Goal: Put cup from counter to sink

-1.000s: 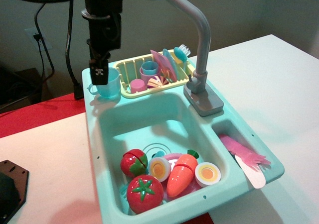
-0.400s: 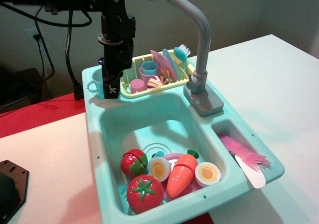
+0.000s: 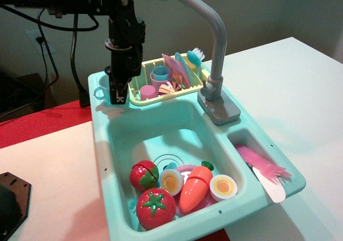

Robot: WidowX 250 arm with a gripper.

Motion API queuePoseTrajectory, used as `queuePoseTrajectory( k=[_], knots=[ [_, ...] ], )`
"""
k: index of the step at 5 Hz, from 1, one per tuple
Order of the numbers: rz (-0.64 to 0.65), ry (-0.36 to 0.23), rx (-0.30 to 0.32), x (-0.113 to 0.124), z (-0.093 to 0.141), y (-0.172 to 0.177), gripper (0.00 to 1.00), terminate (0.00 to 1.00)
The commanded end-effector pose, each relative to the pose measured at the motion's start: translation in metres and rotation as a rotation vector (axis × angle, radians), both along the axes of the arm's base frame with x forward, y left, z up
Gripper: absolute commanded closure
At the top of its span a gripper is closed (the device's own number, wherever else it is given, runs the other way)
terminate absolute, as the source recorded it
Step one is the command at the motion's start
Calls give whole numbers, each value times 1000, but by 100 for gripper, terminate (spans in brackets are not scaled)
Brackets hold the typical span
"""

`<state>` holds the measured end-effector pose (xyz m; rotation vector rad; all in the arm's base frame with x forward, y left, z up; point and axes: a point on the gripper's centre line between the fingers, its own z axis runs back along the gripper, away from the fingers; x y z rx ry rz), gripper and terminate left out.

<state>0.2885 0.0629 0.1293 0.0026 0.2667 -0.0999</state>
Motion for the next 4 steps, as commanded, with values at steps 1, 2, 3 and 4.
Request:
queuePoseTrajectory(
  k=[1,2,3,4],
  knots=[
    [6,-79,4,1,24,-11,100,0],
    [-20,-84,-4,13,26,-19,100,0],
    [-62,-110,-28,33,31,-40,100,0],
    [-106,-117,-63,51,30,-64,100,0]
  ],
)
